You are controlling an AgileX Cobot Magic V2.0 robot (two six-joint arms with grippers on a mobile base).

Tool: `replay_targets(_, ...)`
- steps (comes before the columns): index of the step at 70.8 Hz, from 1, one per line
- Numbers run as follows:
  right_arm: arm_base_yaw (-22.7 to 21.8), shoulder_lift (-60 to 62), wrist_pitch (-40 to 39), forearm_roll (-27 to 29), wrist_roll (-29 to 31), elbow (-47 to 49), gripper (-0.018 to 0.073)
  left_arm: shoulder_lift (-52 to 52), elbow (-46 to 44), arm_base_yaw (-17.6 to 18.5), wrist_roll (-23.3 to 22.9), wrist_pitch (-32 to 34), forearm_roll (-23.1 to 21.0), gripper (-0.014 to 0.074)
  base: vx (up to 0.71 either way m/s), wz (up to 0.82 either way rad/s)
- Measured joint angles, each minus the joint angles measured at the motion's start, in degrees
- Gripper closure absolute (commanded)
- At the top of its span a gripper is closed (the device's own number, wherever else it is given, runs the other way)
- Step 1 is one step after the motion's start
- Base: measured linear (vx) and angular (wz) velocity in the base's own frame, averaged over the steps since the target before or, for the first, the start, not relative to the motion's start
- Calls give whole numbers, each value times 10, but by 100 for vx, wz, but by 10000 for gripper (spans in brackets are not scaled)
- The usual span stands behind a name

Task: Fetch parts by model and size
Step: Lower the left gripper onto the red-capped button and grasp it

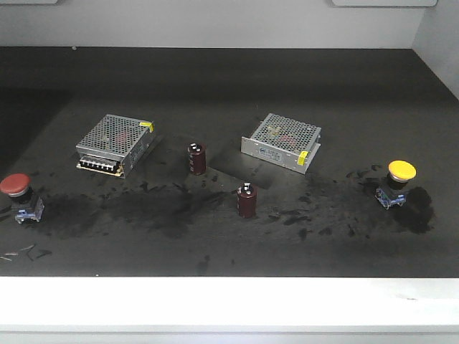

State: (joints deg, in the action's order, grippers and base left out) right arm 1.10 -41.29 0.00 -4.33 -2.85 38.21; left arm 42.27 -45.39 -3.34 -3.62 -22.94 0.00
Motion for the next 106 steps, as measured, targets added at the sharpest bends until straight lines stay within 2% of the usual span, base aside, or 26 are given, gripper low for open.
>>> replay_targets(14, 0, -20, 16, 12, -1, 0, -53, 28, 0, 0, 0, -49, 0, 27, 0, 0)
replay_targets(22, 0, -20, 31, 14, -1, 0, -168, 38, 0, 0, 0, -74, 0, -14, 0, 0)
replay_targets(41, 0, -20, 42, 15, -1, 0, -150, 81, -34, 0, 0, -168, -9, -13, 0, 0)
replay_targets(70, 0, -20, 42, 15, -1, 0, -86, 306, -239, 0, 0, -387, -23, 4, 0, 0)
replay_targets(90, 0, -20, 42, 17, -1, 0, -74, 427, -331, 0, 0, -423, -24, 7, 0, 0)
replay_targets(106, 0, -20, 42, 17, -1, 0, -64, 492, -349, 0, 0, -439, -24, 7, 0, 0)
